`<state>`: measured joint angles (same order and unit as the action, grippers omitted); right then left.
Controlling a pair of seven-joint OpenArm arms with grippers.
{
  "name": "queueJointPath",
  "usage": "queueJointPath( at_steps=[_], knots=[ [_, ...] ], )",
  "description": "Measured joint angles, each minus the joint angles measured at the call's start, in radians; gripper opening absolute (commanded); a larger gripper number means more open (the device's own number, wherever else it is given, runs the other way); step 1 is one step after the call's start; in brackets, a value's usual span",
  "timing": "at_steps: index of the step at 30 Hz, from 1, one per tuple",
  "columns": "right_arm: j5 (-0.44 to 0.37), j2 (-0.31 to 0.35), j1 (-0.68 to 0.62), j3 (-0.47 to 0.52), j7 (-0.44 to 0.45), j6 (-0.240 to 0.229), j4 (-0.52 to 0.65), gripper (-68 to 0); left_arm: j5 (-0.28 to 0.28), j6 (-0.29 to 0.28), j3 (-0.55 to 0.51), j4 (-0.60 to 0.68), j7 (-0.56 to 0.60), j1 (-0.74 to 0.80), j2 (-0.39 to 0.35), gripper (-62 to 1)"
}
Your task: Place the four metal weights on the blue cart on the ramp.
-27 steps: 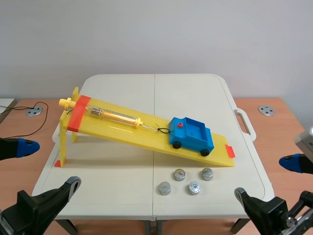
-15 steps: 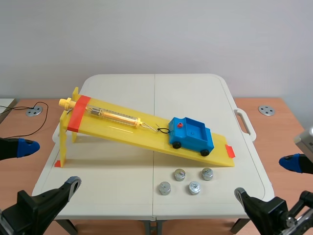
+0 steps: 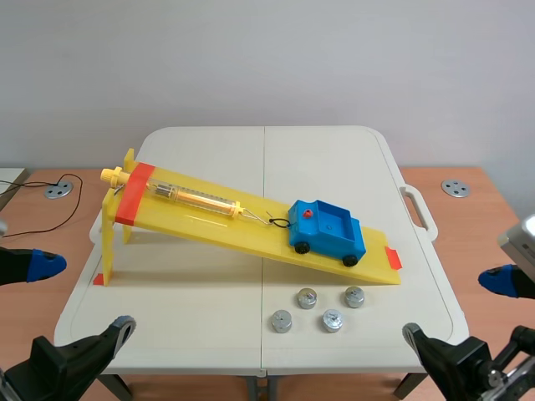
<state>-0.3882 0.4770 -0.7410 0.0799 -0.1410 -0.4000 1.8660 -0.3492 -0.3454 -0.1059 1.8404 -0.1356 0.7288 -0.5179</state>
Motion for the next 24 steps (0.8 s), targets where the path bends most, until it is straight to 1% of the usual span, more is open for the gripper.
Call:
queueJointPath(
  at_steps=[5,6,10,13,18,24],
  knots=[
    [0.0,0.0,0.015,0.0,-0.016,0.0,0.0,-1.5,0.0,0.0,0.0,0.0,-0.017,0.0,0.0,1.4],
    [0.0,-0.001,0.018,0.0,-0.018,0.0,0.0,-1.5,0.0,0.0,0.0,0.0,-0.018,0.0,0.0,-1.0],
    [0.0,-0.021,0.035,0.0,-0.045,-0.004,0.0,-1.5,0.0,0.0,0.0,0.0,-0.018,0.0,0.0,-16.7],
    [0.001,-0.047,0.053,0.0,-0.063,-0.004,0.0,-1.5,0.0,0.0,0.0,0.0,-0.018,0.0,0.0,-26.7],
    [0.007,-0.066,0.095,-0.034,-0.098,-0.004,0.0,-1.5,0.0,0.0,0.0,0.0,-0.018,0.0,0.0,-39.8],
    [0.045,-0.105,0.151,-0.122,-0.117,-0.004,0.0,-1.9,0.0,0.0,0.0,0.0,-0.028,0.0,0.026,-53.3]
  ],
)
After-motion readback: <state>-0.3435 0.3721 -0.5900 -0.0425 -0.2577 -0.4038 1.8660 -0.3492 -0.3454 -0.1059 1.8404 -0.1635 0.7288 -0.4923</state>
